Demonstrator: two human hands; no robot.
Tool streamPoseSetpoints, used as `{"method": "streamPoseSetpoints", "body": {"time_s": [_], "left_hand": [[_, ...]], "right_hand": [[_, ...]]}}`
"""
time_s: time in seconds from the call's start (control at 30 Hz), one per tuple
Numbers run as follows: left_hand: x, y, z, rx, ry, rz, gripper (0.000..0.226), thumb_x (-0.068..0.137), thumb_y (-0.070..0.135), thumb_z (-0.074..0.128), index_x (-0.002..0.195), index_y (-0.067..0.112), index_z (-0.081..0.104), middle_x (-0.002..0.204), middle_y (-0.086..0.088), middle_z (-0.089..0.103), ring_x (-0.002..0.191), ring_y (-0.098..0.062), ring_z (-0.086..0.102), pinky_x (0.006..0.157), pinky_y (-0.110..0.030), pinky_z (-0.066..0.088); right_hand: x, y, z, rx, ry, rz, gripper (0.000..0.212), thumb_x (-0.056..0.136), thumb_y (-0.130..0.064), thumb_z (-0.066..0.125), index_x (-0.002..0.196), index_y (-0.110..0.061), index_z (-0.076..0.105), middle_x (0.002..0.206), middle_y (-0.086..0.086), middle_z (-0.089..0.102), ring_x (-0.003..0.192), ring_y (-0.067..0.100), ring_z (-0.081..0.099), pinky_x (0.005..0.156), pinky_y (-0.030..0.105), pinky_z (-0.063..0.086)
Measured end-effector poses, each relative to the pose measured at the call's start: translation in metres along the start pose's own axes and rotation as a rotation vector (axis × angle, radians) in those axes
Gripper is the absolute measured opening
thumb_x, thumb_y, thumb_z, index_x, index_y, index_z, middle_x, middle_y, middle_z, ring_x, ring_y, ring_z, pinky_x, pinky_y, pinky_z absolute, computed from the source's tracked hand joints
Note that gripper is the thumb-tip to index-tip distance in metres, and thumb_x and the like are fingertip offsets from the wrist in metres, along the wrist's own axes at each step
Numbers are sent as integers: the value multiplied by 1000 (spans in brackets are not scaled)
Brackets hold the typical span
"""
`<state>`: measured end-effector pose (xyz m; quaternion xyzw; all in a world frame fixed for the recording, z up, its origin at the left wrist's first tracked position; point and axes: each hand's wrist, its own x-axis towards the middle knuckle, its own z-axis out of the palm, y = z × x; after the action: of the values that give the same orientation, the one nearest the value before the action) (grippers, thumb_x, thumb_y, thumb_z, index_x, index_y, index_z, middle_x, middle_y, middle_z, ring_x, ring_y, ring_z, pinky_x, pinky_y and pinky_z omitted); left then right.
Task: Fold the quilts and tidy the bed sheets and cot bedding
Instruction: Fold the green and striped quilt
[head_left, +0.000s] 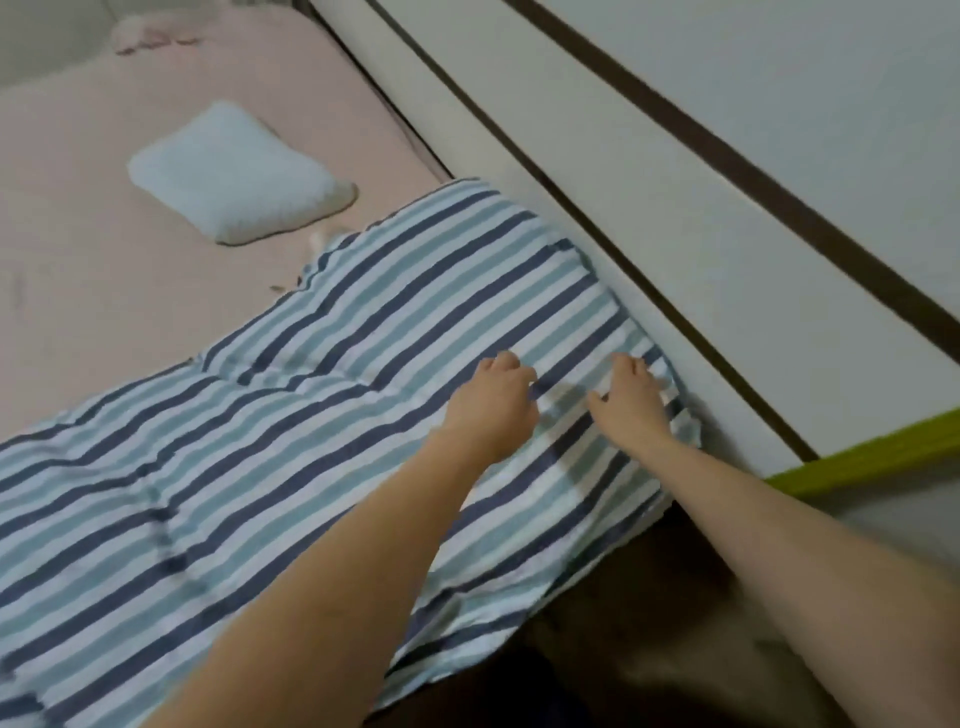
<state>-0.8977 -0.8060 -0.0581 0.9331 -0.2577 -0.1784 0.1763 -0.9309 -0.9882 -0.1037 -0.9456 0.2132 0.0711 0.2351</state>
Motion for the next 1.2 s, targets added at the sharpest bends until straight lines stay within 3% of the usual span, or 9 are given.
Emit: {"method": "streamPoseSetpoints", "body": {"time_s": [0.27,0.37,0.5,0.63,0.73,0.87,0.97,1.07,1.2], "left_hand": [[127,-4,24,460,42,188,74,90,13,57,151,28,17,160,-2,4,147,-23,-11,109,-41,-15],[154,-2,17,579,76,341,75,90,10,51,152,26,13,161,-3,4,147,-26,-11,113,-42,-16],[182,-3,8,918,-193,482,74,90,25,54,152,24,14,158,-5,22,148,-27,1,116,-51,-15],[192,-6,9,1016,-317,411,48,90,31,56,135,22,44,119,1,63,122,-23,52,120,-48,1],[211,-5,12,946,-232,395,58,89,32,56,141,20,34,130,-3,51,125,-24,46,118,-48,14],[226,-5,20,968,-199,342,76,83,36,65,145,19,25,138,-5,39,123,-23,43,105,-42,34],[228,-11,22,990,-238,355,94,84,34,65,153,20,3,158,-9,4,135,-26,30,105,-42,33],[228,-4,5,1069,-237,521,92,92,26,56,152,23,-14,159,-9,-19,147,-31,5,104,-38,35],[210,13,-19,1048,-442,491,75,90,28,64,152,21,21,148,-6,40,139,-28,33,112,-35,31]], "right_hand": [[116,46,23,78,-223,262,112,64,-69,70,148,-16,18,151,14,31,142,32,24,116,48,18],[110,35,40,32,-188,49,53,72,-45,73,113,-14,58,106,10,66,102,27,64,87,35,51],[54,9,64,-189,319,-473,23,48,-8,82,62,-14,64,52,2,58,42,17,57,41,20,41],[66,30,63,-133,190,-331,44,65,-32,83,100,-13,63,92,6,62,70,19,63,52,25,47],[115,52,53,-13,-52,25,104,69,-60,73,145,-11,23,149,14,29,129,29,42,97,39,44],[169,59,52,156,-518,279,146,53,-62,83,151,-14,-14,158,14,15,143,31,24,113,49,29],[168,49,61,115,-564,248,107,63,-54,80,146,-10,29,143,8,45,132,30,43,107,45,38],[120,31,61,-117,-188,-71,20,83,-31,64,96,-16,61,92,6,65,93,29,65,74,34,47],[39,6,45,-162,-34,-526,19,56,-6,76,68,-11,62,66,9,62,62,26,63,45,30,46]]}}
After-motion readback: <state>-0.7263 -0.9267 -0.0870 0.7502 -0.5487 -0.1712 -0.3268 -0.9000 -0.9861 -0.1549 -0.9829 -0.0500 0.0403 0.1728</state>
